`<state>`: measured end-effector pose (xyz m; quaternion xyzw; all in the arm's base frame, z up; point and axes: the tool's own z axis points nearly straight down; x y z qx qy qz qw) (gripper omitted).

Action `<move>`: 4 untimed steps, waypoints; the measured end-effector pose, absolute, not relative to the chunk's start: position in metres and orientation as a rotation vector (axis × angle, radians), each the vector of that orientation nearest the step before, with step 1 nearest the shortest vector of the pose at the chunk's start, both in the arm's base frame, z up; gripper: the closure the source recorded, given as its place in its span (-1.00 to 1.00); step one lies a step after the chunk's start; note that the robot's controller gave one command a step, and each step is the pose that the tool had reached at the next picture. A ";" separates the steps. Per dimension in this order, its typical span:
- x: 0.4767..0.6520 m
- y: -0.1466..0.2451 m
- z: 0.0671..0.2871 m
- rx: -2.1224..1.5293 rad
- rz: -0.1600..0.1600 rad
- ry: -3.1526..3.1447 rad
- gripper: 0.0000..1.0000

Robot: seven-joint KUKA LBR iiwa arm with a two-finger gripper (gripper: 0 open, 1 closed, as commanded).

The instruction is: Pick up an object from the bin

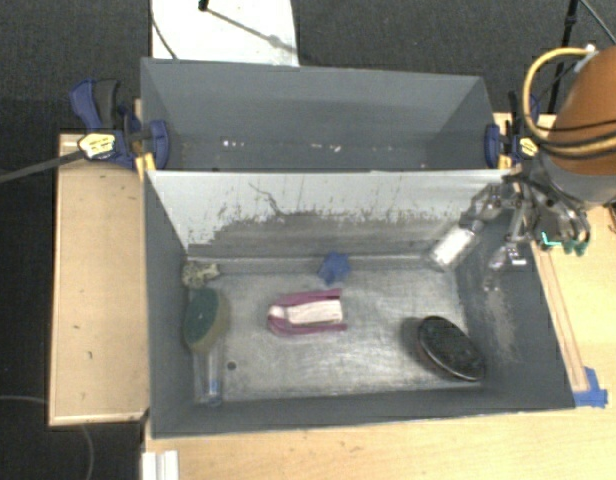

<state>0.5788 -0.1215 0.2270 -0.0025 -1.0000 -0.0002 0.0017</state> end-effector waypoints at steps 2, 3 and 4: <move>0.520 -0.083 0.095 1.035 0.004 -2.982 -1.00; 0.516 -0.088 0.096 1.030 0.006 -2.961 1.00; 0.519 -0.082 0.211 1.005 0.006 -2.987 1.00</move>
Offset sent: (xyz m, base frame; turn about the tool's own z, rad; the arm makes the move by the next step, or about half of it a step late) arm -0.0567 0.0375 -0.1306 -0.3329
